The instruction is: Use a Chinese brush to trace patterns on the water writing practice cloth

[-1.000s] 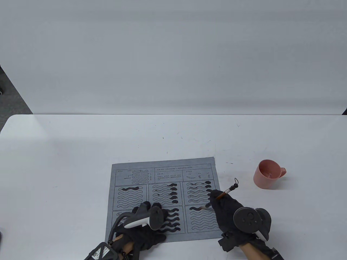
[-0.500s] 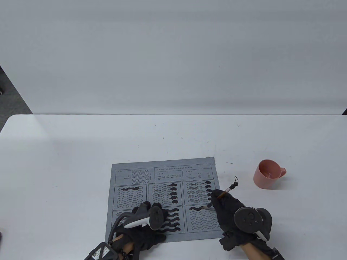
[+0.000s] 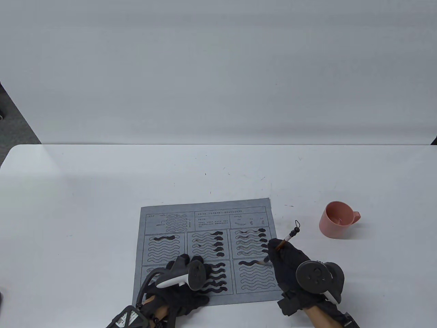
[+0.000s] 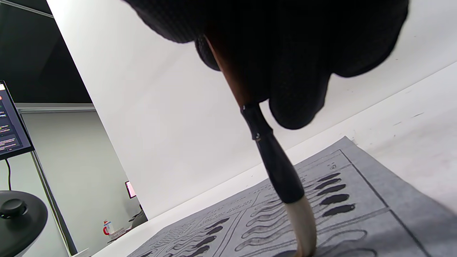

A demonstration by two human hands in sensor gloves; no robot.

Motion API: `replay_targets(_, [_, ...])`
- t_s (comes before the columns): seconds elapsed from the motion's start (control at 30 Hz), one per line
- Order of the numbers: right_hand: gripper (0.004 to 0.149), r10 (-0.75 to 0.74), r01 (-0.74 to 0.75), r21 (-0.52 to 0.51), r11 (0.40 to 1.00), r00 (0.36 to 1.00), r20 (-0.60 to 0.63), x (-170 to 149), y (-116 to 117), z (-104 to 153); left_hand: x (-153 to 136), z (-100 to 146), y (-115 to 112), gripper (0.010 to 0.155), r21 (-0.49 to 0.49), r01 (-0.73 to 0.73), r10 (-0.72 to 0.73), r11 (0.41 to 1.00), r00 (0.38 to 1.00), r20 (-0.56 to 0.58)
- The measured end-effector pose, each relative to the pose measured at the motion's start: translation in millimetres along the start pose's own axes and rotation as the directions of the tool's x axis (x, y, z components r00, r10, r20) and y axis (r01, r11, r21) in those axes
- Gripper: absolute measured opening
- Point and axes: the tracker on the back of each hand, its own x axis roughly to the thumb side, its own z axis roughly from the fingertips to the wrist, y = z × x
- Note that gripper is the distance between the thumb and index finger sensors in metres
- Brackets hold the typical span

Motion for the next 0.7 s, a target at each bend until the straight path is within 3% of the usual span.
replay_targets(0.7, [0.04, 0.03, -0.03, -0.013, 0.999, 1.0, -0.007, -4.1, -5.2, -1.1, 0.0, 0.0, 0.0, 0.085, 0.0, 0.0, 0.0, 1.0, 1.0, 0.0])
